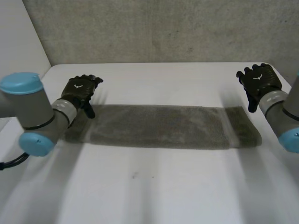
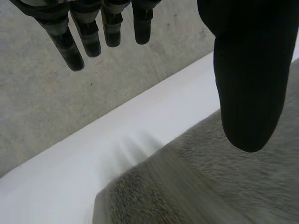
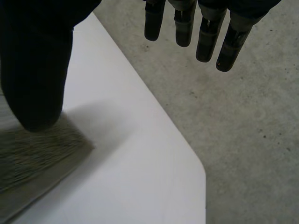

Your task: Fold the towel.

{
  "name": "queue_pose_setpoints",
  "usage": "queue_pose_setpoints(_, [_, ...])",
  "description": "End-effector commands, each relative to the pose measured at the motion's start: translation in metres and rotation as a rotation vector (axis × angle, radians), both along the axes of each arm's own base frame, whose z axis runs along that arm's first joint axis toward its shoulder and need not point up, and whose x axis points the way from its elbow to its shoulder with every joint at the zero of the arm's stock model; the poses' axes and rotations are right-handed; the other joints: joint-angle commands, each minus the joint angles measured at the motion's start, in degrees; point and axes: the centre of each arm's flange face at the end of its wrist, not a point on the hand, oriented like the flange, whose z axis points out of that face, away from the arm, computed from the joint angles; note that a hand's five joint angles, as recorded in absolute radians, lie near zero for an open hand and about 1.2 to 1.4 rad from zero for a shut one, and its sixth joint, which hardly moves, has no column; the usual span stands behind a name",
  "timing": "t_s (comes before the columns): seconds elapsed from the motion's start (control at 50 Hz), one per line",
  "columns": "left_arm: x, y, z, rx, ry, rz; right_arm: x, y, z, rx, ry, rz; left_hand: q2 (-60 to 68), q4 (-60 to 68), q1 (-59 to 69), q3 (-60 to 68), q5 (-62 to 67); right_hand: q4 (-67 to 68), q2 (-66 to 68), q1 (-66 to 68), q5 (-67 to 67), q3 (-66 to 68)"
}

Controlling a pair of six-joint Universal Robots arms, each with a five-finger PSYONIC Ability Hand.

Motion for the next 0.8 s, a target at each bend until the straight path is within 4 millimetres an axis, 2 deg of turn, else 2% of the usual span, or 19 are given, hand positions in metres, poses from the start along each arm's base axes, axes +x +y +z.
queue_pose_setpoints(0.02, [0.018,0.048,0.014,0.038,0.006,0.017,-0.009,0.042,0.0,0.12,0.005,-0.004,0.14,0.08,-0.68,0.12,-1.79,-3.64,-3.19,-2.04,-4.04,-2.38])
queue_pose_setpoints(0.04, [0.018,0.048,0.014,0.038,0.006,0.017,-0.013,0.048,-0.005,0.167,0.011,-0.012,0.14,0.08,-0.68,0.12,-1.79,-3.64,-3.19,-2.04,-4.04,-2.38])
queue_pose_setpoints(0.08, [0.027,0.063,0.012,0.059,0.002,0.032,-0.021,0.053,-0.013,0.218,0.015,-0.028,0.14,0.08,-0.68,0.12,-1.79,-3.64,-3.19,-2.04,-4.04,-2.38])
queue_pose_setpoints(0.12, [0.029,0.069,0.009,0.07,0.001,0.035,-0.031,0.061,-0.026,0.285,0.007,-0.029,0.14,0.08,-0.68,0.12,-1.79,1.29,1.73,2.88,0.89,2.54])
queue_pose_setpoints(0.26, [0.033,0.089,-0.005,0.099,-0.006,0.034,-0.038,0.069,-0.044,0.347,-0.045,0.043,0.14,0.08,-0.68,0.12,-1.79,12.07,12.52,13.67,11.67,13.33])
queue_pose_setpoints(0.34, [0.034,0.091,-0.009,0.072,-0.001,0.033,-0.038,0.066,-0.054,0.329,-0.072,0.073,0.14,0.08,-0.68,0.12,-1.79,15.96,16.41,17.56,15.56,17.22])
queue_pose_setpoints(0.38, [0.034,0.091,-0.01,0.06,0.002,0.033,-0.038,0.06,-0.067,0.302,-0.079,0.091,0.14,0.08,-0.68,0.12,-1.79,22.31,22.76,23.91,21.91,23.57])
queue_pose_setpoints(0.56, [0.031,0.092,-0.006,0.027,0.011,0.027,-0.041,0.051,-0.078,0.272,-0.074,0.085,0.14,0.08,-0.68,0.12,-1.79,39.17,39.62,40.77,38.77,40.43])
queue_pose_setpoints(0.6, [0.031,0.092,-0.007,0.029,0.011,0.027,-0.041,0.049,-0.084,0.284,-0.07,0.083,0.14,0.08,-0.68,0.12,-1.79,51.88,52.33,53.48,51.48,53.14])
queue_pose_setpoints(0.64, [0.031,0.092,-0.007,0.029,0.011,0.026,-0.042,0.048,-0.087,0.29,-0.068,0.081,0.14,0.08,-0.68,0.12,-1.79,56.45,56.9,58.05,56.05,57.71])
queue_pose_setpoints(0.66, [0.031,0.093,-0.008,0.033,0.01,0.026,-0.042,0.046,-0.088,0.291,-0.065,0.078,0.14,0.08,-0.68,0.12,-1.79,65.16,65.61,66.75,64.76,66.42])
queue_pose_setpoints(0.68, [0.032,0.095,-0.009,0.038,0.009,0.026,-0.042,0.046,-0.088,0.291,-0.065,0.078,0.14,0.08,-0.68,0.12,-1.79,65.24,65.69,66.84,64.84,66.5])
queue_pose_setpoints(0.72, [0.032,0.095,-0.009,0.038,0.009,0.026,-0.046,0.042,-0.087,0.286,-0.066,0.064,0.14,0.08,-0.68,0.12,-1.79,66.36,66.81,67.96,65.96,67.62])
queue_pose_setpoints(0.8, [0.031,0.096,-0.01,0.041,0.008,0.024,-0.072,0.028,-0.081,0.261,-0.067,-0.029,0.14,0.08,-0.68,0.12,-1.79,66.36,66.81,67.96,65.96,67.62])
